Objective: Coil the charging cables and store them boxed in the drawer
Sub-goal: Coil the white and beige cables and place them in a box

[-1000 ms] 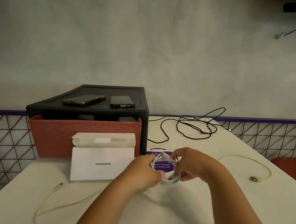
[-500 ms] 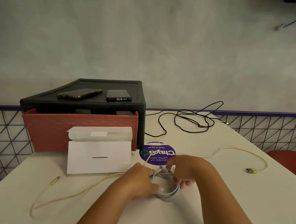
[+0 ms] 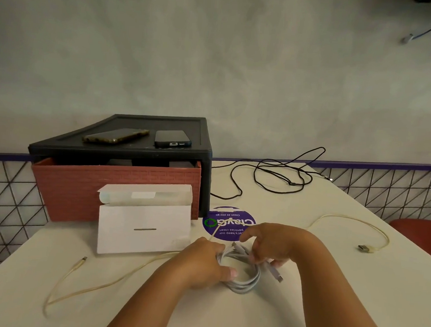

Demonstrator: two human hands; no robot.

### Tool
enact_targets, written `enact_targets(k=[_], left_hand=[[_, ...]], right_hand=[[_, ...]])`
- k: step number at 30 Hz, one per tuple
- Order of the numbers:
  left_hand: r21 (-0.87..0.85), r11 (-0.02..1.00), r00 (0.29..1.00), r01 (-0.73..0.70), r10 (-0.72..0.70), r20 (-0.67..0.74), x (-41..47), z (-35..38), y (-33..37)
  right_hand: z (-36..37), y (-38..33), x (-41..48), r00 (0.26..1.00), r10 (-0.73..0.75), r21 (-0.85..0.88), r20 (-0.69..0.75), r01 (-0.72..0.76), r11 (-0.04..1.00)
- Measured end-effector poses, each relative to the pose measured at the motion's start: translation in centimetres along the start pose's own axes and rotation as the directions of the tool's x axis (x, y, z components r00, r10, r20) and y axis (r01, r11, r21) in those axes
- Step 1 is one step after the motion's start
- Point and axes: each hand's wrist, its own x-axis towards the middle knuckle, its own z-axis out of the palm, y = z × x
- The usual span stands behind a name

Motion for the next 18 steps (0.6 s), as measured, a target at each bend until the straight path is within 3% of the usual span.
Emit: enact_targets(k=[11,14,18], left_hand=[[0.007,1.0,0.998,0.017,-0.017,-0.061,0.0,0.2,0.1],[-0.083,0.996,0.999,0.022,-0.025,-0.036,0.2,0.1,-0.1],[-0.295,0.955,0.992,0.021,-0.057,-0.112,0.5,-0.1,0.2]], right_hand=[[0.4,-0.8,-0.8,0.998,0.031,-0.164,-0.055,-0.04,0.986],[0.4,-1.0,-1.0,0.998,-0.016,-0.17,-0.065,0.005,0.985],[-0.1,-1.0,-0.9,0.98,-0.121,-0.017,-0.157,0.12,0.993]])
